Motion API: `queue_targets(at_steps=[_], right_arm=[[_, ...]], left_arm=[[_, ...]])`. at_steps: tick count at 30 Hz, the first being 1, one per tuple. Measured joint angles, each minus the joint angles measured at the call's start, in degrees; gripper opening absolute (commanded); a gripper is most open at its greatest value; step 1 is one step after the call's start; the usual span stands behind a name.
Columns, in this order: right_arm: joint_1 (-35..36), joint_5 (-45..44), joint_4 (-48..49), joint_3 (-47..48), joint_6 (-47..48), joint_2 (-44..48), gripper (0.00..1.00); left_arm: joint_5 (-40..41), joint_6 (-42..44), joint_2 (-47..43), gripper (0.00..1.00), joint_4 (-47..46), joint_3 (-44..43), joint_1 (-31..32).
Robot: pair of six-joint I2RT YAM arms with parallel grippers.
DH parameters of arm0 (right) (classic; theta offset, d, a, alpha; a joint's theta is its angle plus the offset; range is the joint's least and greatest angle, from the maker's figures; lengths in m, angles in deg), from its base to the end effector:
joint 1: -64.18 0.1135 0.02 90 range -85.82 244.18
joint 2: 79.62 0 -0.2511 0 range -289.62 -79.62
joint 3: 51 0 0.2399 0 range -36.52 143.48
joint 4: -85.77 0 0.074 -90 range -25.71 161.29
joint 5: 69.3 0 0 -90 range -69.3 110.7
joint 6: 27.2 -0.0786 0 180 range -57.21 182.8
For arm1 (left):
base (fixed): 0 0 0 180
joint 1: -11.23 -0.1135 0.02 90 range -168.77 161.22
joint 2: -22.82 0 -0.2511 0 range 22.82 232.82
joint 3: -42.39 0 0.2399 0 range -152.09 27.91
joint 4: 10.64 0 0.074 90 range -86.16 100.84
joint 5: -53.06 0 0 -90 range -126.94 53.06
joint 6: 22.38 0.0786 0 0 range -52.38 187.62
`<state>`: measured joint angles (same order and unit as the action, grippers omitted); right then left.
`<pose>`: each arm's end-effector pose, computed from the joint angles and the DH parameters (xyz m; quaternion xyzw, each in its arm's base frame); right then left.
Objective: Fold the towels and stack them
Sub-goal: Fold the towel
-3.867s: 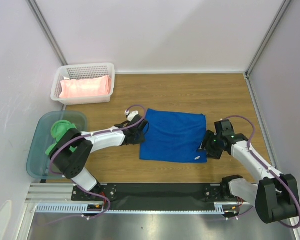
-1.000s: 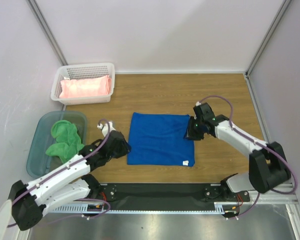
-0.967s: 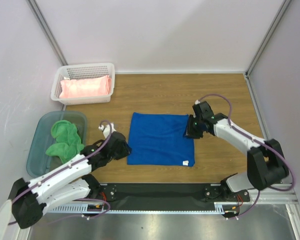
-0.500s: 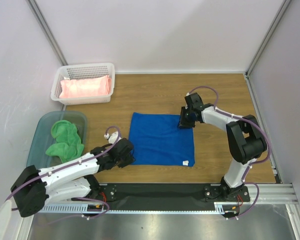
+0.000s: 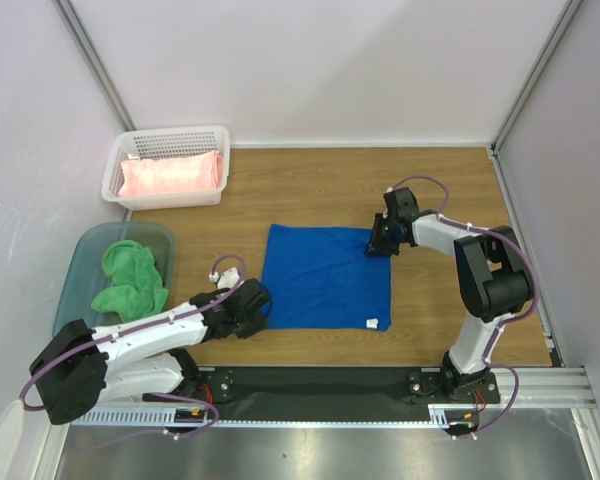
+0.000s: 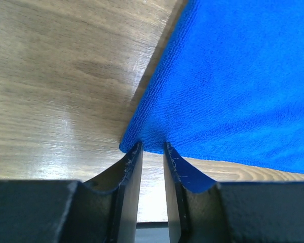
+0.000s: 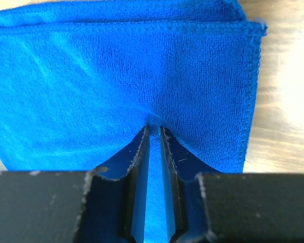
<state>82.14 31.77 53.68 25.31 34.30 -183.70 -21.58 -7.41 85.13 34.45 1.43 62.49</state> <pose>0.3466 0.1282 0.1146 0.0633 0.9593 0.1877 0.2011 0.1330 -0.1325 0.1112 -0.2265 0.9437 -0.1214 0.2081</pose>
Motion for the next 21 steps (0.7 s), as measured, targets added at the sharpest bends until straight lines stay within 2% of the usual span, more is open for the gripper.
queue_targets(at_steps=[4, 10, 17, 21], right_arm=[[-0.2, -0.4, 2.1, -4.4, -0.2, 3.2, 0.2], [-0.5, -1.6, 3.2, -13.3, -2.1, 10.8, 0.2], [0.7, -2.9, 1.5, -24.3, -6.8, 22.8, 0.19], [2.9, -3.7, -0.7, -29.8, -10.0, 30.2, 0.18]], left_arm=[[-0.3, 1.0, 1.6, 0.3, 0.1, -1.1, -2.7], [1.1, 6.5, 8.9, 0.31, 0.4, -6.3, -9.2], [2.9, 16.2, 21.2, 0.3, -0.9, -15.9, -15.8], [3.3, 21.2, 30.5, 0.28, -1.9, -24.8, -18.7]])
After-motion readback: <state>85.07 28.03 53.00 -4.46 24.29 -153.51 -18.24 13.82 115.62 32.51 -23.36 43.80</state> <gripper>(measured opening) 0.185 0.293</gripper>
